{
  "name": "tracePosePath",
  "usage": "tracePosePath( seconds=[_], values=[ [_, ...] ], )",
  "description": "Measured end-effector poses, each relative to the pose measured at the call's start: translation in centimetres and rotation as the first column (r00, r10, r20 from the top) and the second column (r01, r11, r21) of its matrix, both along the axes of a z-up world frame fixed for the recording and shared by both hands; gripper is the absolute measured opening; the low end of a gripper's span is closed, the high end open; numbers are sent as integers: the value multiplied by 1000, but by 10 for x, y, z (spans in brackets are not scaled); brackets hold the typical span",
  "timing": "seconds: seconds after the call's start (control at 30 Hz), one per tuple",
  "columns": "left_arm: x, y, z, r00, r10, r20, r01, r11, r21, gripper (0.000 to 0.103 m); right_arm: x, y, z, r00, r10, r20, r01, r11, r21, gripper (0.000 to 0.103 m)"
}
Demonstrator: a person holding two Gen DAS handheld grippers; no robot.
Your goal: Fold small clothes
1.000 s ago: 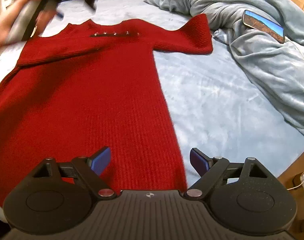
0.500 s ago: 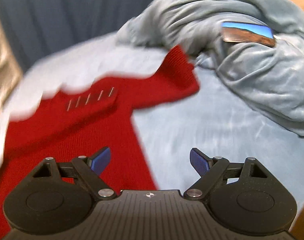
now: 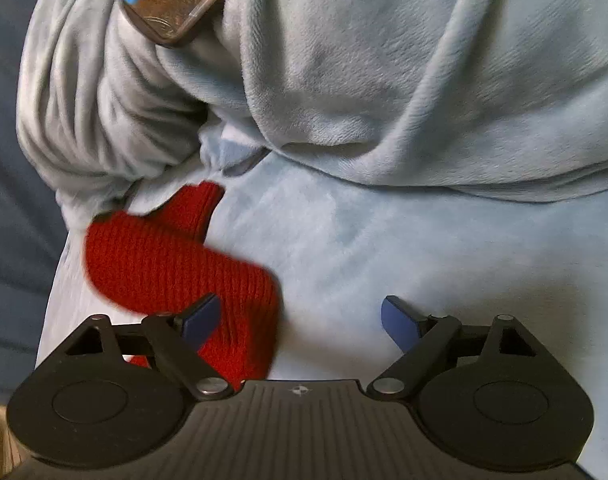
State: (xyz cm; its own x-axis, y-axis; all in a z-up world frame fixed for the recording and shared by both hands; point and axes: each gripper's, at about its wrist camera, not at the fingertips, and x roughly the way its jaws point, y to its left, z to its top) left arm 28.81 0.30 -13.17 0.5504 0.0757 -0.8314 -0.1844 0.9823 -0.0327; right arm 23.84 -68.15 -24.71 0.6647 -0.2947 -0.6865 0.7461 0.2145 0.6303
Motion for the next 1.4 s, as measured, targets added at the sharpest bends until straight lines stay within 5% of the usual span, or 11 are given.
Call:
tracePosePath(
  seconds=[0.1, 0.17, 0.23, 0.37, 0.5, 0.57, 0.7, 0.8, 1.03, 1.13, 1.4],
  values=[
    [3, -7, 3, 1000, -13, 1, 13, 1000, 12, 103, 27, 11, 0, 999, 51, 2, -51, 997, -57, 91],
    [4, -12, 2, 1000, -23, 1, 23, 1000, 11, 103, 45, 24, 3, 980, 195, 42, -192, 979, -71, 34],
    [6, -19, 0, 999, -37, 4, 37, 999, 13, 103, 50, 52, 18, 960, 280, 21, -271, 942, -200, 23],
    [5, -31, 0, 998, -65, 22, 65, 998, 26, 103, 41, 144, 54, 861, 463, -211, -494, 663, -562, 20],
    [4, -34, 1, 997, -69, 23, 69, 998, 14, 103, 22, 202, 43, 648, 688, -327, -731, 442, -519, 23],
    [3, -31, 3, 997, -66, 27, 66, 998, 4, 103, 16, 197, 35, 621, 734, -277, -766, 492, -413, 49],
    [2, -24, 8, 998, -55, 39, 55, 998, -5, 103, -6, 124, 36, 846, 533, 17, -511, 820, -257, 70],
    [3, -19, 7, 999, -35, 33, 36, 999, -20, 103, 3, 71, 30, 933, 321, 162, -312, 947, -82, 72],
    [3, -21, 7, 999, -33, 23, 33, 999, -2, 103, 98, 44, 11, 951, 307, 50, -310, 947, 84, 71],
    [3, -21, 9, 999, -39, 33, 39, 999, 7, 103, 97, 61, 36, 945, 326, 29, -321, 939, -121, 12],
    [5, -13, 10, 998, -16, 60, 18, 999, -32, 103, 19, 46, 149, 999, 21, -24, -32, 756, -654, 11]
  ],
)
